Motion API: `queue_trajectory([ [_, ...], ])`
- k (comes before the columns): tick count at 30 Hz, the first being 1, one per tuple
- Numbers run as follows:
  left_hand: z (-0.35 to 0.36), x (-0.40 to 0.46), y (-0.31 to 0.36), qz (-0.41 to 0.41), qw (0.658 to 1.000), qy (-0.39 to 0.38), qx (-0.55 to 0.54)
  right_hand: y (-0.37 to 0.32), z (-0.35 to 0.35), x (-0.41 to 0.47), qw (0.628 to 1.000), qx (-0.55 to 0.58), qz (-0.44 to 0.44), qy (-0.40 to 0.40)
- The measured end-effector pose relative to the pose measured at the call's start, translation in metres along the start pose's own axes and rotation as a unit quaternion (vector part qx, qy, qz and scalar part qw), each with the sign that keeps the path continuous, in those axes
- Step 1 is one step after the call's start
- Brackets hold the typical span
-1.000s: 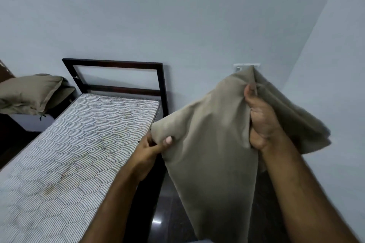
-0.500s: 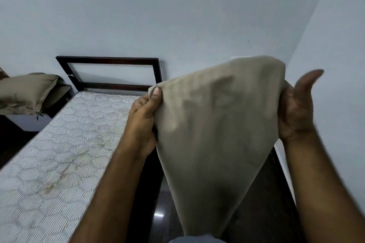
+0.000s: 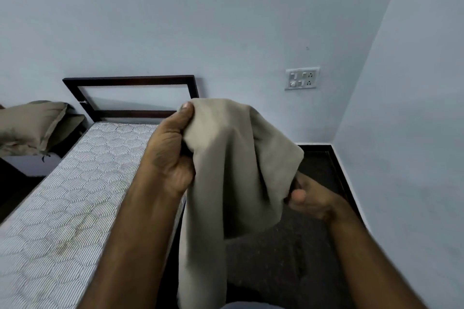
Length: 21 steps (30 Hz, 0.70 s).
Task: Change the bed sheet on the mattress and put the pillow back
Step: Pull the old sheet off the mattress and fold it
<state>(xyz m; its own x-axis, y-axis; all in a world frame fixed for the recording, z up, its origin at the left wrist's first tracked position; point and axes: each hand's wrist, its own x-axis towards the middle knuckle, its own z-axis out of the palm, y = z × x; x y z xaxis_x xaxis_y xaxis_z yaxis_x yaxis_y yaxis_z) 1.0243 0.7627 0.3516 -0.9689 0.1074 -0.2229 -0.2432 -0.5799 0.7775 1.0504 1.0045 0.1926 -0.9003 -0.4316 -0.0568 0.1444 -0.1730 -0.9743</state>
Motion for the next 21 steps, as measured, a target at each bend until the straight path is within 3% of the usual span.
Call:
queue_trajectory([
  [3, 0.001, -0.004, 0.011, 0.011, 1.0, 0.012, -0.009, -0.007, 0.01, -0.001, 0.995, -0.067, 0.041, -0.067],
  [5, 0.002, -0.006, 0.016, 0.02, 1.0, 0.014, -0.018, -0.008, 0.021, 0.001, 0.99, -0.111, 0.066, -0.049],
  [7, 0.001, -0.008, 0.018, 0.03, 0.999, 0.008, -0.023, -0.001, 0.031, 0.007, 0.992, -0.109, 0.052, 0.02],
  [9, -0.003, -0.01, 0.019, 0.045, 0.999, -0.003, -0.025, 0.005, 0.039, 0.014, 0.993, 0.004, 0.027, 0.111],
  [12, -0.013, -0.008, 0.017, 0.08, 0.996, -0.024, -0.024, -0.002, 0.041, 0.02, 0.978, 0.157, 0.002, 0.136],
  [16, -0.034, 0.003, 0.01, 0.118, 0.991, -0.024, 0.055, -0.029, 0.044, 0.014, 0.971, 0.197, -0.043, 0.128],
  [21, -0.075, 0.016, 0.017, 0.066, 0.991, 0.023, 0.117, -0.057, 0.04, 0.0, 0.959, 0.219, -0.077, 0.161],
])
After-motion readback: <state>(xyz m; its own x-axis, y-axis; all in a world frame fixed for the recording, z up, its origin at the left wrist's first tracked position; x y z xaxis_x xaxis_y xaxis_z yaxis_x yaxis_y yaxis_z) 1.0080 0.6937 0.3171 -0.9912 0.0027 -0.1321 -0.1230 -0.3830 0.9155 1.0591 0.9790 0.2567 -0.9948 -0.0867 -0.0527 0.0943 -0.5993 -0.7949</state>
